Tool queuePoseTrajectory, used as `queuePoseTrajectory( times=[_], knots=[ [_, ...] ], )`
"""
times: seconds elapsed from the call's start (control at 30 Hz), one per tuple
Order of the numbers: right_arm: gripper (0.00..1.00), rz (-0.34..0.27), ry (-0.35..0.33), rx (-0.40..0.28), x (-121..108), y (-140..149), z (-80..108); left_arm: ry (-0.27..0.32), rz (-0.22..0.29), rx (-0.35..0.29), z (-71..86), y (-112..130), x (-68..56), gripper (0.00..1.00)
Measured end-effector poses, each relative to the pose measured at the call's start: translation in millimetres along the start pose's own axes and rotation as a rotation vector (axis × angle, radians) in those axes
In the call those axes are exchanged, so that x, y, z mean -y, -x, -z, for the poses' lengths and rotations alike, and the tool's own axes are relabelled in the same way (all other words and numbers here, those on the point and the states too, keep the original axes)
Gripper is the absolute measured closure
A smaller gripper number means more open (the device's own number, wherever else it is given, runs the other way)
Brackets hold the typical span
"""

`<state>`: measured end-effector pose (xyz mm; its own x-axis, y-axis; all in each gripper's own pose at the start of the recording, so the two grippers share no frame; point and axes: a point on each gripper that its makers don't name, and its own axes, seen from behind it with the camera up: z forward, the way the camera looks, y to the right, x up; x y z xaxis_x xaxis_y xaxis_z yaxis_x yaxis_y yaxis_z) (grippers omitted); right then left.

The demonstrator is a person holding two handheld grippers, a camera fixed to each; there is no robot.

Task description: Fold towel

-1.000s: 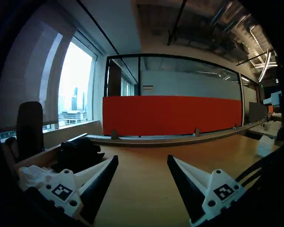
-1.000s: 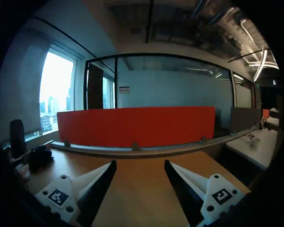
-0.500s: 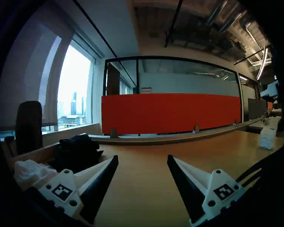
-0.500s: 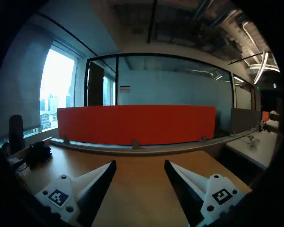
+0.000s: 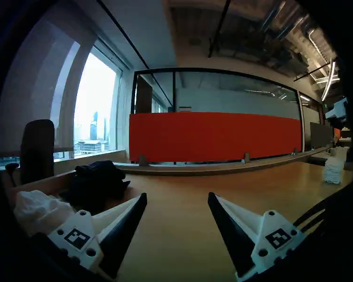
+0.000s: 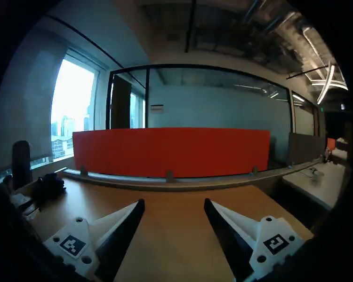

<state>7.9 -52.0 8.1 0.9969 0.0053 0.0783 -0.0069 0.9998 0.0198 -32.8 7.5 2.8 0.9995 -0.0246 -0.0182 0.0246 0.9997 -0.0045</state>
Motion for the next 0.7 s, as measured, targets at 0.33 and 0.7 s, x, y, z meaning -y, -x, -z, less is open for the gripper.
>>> queuePoseTrajectory(
  times=[0.33, 0.7],
  knots=[
    [0.02, 0.009, 0.008, 0.001, -2.9, -3.8, 2.9, -0.009, -0.003, 0.016, -2.4, 4.4, 2.9, 0.04],
    [0.02, 0.012, 0.011, -0.002, -5.7, -0.2, 4.4, -0.01, -0.004, 0.017, -2.7, 4.3, 2.9, 0.04]
  ],
)
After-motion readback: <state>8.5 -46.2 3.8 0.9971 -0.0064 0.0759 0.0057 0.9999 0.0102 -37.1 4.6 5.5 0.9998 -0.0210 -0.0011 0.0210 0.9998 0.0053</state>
